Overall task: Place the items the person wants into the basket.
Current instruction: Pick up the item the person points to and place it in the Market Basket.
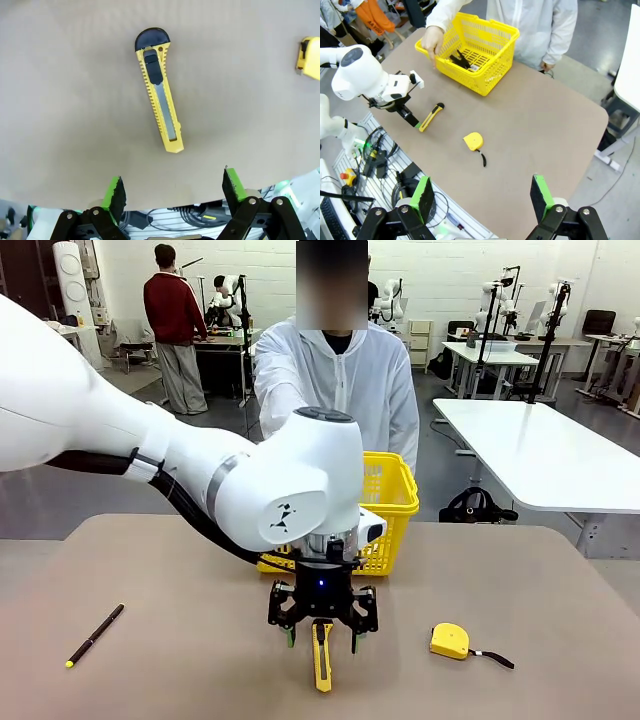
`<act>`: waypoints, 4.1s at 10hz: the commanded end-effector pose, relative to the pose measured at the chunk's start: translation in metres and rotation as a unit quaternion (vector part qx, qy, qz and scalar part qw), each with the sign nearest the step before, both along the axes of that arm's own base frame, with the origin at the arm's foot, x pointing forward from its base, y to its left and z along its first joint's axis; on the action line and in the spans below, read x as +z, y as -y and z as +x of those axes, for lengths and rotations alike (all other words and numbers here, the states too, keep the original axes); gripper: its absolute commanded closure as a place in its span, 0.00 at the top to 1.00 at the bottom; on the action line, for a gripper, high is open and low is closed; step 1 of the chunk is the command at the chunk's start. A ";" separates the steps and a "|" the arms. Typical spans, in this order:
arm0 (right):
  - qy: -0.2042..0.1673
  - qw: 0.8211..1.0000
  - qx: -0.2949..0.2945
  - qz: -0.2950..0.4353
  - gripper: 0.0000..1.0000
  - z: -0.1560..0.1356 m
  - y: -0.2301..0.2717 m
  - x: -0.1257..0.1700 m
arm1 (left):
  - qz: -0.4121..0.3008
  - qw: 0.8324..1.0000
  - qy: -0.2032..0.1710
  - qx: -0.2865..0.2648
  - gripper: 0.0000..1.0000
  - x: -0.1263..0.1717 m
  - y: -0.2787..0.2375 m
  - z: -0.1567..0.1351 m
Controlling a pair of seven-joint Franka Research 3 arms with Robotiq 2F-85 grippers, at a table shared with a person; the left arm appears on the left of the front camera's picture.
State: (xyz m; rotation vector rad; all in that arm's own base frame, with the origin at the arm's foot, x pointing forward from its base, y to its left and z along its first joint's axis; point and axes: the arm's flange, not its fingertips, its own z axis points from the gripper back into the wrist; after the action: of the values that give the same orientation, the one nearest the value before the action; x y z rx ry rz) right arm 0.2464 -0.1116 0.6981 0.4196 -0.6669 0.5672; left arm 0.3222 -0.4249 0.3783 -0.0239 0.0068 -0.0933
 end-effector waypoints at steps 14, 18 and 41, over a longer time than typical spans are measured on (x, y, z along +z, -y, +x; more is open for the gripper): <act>0.001 1.000 0.007 0.005 1.00 0.002 0.000 -0.001 | 0.018 0.998 0.039 0.034 1.00 -0.067 0.014 0.020; 0.001 1.000 0.007 0.005 1.00 0.002 0.000 -0.001 | 0.018 0.999 0.036 0.026 1.00 -0.071 0.015 0.021; 0.001 1.000 0.007 0.005 1.00 0.002 0.000 -0.001 | 0.000 0.992 0.012 -0.125 0.00 0.178 -0.018 0.000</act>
State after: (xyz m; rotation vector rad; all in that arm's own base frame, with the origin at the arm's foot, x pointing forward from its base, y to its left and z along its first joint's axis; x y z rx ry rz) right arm 0.2465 -0.1117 0.6981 0.4199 -0.6668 0.5671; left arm 0.3227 -0.4001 0.5639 -0.0056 -0.0462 -0.3346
